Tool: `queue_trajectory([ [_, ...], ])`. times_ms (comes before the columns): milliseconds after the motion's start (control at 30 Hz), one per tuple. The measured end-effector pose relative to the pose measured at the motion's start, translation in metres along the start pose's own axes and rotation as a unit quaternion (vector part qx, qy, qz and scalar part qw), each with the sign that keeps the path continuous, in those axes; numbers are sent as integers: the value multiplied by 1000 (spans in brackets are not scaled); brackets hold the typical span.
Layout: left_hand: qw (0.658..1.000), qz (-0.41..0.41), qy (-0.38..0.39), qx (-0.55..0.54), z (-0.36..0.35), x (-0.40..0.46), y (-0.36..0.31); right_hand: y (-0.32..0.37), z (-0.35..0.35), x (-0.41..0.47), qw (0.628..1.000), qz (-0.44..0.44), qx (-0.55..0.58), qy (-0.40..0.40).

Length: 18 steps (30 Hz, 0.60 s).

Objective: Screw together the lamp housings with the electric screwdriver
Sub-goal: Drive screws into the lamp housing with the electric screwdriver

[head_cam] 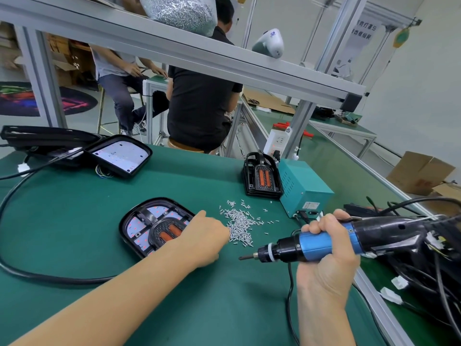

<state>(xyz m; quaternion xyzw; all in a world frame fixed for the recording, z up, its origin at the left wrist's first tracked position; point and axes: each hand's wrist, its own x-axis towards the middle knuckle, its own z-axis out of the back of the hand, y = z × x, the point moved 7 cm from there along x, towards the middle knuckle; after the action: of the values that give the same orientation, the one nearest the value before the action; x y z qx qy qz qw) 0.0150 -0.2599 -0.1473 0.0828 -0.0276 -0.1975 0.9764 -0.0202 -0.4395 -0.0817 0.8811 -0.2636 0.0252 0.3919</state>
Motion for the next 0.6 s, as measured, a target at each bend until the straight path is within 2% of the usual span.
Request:
queue_trajectory([
  [367, 998, -26, -34, 37, 10, -4, -7, 3, -2, -2, 1000, -8, -9, -3],
  [433, 996, -5, -74, -44, 22, -8, -3, 6, -3, -1, 1000, -9, -7, -2],
  [467, 988, 10, -99, -121, 30, -12, 2, 7, -5, -1, 1000, -10, -2, 0],
  [533, 937, 48, -149, -311, 45, -24, 16, 11, -9, -1, 1000, -11, 14, 12],
  [600, 860, 83, -166, -475, 48, -36, 32, 12, -14, -1, 999, -17, 32, 27],
])
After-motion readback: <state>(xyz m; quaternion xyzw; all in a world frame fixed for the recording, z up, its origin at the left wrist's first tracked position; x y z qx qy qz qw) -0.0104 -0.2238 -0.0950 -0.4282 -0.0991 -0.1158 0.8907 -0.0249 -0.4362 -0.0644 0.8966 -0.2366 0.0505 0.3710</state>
